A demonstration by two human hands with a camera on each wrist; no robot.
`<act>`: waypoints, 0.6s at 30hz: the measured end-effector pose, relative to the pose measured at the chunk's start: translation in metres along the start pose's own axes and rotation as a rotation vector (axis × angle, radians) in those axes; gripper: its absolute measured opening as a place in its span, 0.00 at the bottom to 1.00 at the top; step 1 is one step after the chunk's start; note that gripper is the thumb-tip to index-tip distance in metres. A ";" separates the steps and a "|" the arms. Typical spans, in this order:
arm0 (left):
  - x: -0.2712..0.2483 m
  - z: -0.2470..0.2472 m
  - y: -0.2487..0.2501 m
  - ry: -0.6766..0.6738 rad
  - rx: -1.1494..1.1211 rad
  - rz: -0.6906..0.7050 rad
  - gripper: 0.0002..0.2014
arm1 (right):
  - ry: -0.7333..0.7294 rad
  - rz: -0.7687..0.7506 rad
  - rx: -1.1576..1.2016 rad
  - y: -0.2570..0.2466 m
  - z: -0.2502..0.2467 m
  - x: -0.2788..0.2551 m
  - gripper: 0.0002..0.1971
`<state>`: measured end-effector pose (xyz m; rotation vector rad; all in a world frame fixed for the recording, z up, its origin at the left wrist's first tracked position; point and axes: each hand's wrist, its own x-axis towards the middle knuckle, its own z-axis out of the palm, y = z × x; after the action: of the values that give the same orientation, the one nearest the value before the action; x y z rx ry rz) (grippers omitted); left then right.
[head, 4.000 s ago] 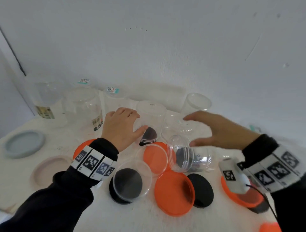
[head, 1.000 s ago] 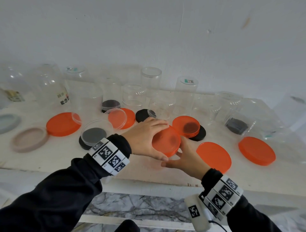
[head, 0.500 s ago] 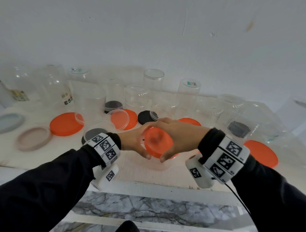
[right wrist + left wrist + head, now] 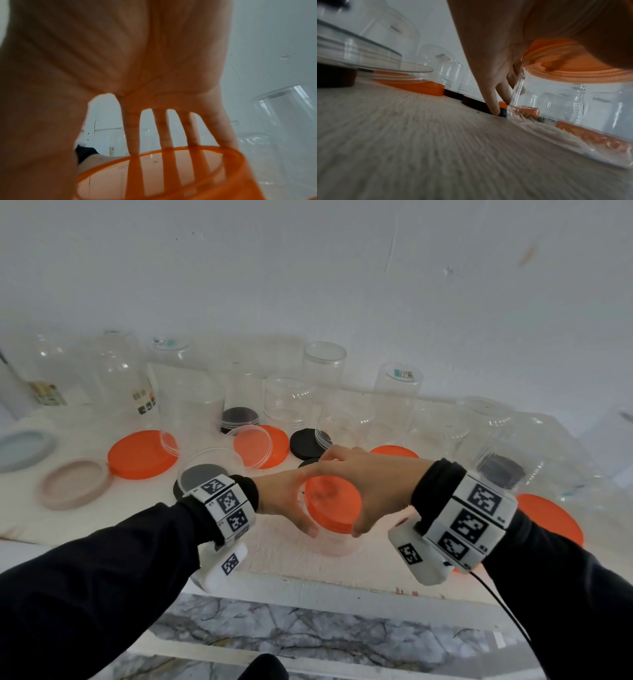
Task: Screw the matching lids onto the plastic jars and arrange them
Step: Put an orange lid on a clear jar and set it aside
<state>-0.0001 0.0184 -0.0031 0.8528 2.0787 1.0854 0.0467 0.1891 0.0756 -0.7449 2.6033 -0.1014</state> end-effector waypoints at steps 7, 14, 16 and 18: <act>0.004 -0.002 -0.002 0.021 0.023 0.003 0.41 | -0.020 -0.038 0.028 0.002 -0.001 0.002 0.49; 0.005 0.000 -0.003 0.040 0.020 0.002 0.42 | 0.039 -0.007 -0.085 -0.005 0.000 -0.001 0.47; 0.004 -0.001 -0.003 0.041 0.012 0.006 0.42 | 0.073 -0.004 -0.121 -0.007 0.000 -0.003 0.47; 0.004 0.000 -0.002 0.039 -0.014 0.007 0.41 | 0.121 0.017 -0.157 -0.009 0.001 -0.004 0.46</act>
<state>-0.0029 0.0205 -0.0059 0.8384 2.0993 1.1273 0.0545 0.1836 0.0775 -0.7935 2.7561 0.0663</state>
